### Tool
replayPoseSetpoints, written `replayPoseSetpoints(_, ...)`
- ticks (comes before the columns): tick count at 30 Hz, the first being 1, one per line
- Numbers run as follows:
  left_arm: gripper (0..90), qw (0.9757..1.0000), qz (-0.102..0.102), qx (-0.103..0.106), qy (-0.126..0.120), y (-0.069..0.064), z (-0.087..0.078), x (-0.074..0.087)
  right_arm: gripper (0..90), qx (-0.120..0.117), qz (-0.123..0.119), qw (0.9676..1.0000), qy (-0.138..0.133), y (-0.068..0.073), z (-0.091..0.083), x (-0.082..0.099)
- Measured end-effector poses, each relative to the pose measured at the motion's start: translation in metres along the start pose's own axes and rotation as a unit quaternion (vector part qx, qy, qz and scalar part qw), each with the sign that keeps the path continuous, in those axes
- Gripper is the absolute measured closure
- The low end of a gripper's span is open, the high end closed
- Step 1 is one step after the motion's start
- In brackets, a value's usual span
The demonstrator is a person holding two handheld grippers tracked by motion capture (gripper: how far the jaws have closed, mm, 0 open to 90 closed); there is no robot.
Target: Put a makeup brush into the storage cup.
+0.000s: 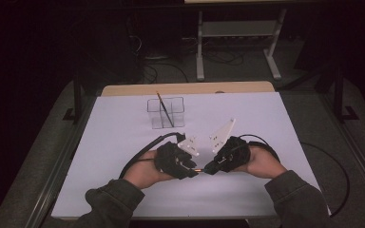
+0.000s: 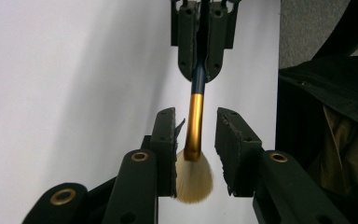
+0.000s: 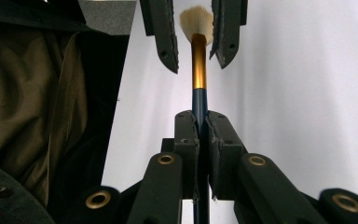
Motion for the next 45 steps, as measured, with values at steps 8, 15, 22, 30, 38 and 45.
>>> replayPoseSetpoints(8,62.4,0.9999,-0.009,0.0,-0.008,-0.0012,-0.0028,0.0039,82.5,0.002,-0.002,1.0,-0.003,0.0005,-0.0022,0.0021)
replayPoseSetpoints(15,57.2,0.9999,-0.011,-0.003,-0.004,-0.0012,-0.0015,0.0069,82.5,0.002,0.0,1.0,-0.008,0.0014,-0.0043,0.0031)
replayPoseSetpoints(22,65.0,0.9999,-0.012,0.002,-0.006,-0.0003,0.0007,0.0071,82.6,-0.002,0.001,0.9999,-0.012,0.0024,-0.0054,0.0033)
replayPoseSetpoints(30,77.8,0.9998,-0.011,0.012,-0.009,-0.001,0.0008,0.0074,82.5,-0.004,0.001,0.9998,-0.019,0.0018,-0.0059,0.0057)
replayPoseSetpoints(38,81.7,0.9999,0.003,0.013,-0.001,-0.0026,0.0006,0.0055,82.3,-0.004,-0.002,0.9999,-0.014,0.0016,-0.0027,0.0068)
replayPoseSetpoints(45,82.2,0.9999,0.007,0.012,-0.001,-0.0029,-0.0034,0.0034,81.9,-0.004,-0.001,1.0,-0.006,0.0022,0.001,0.0056)
Point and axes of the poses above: each handheld gripper's, and its own axes: z roughly forward along the jaws, x roughly out of its underside, y roughly to its left, the point moved 1 cm from there along z, roughly forward along the jaws, and after that the axes turned 15 degrees about z, right-handed, at the moved point
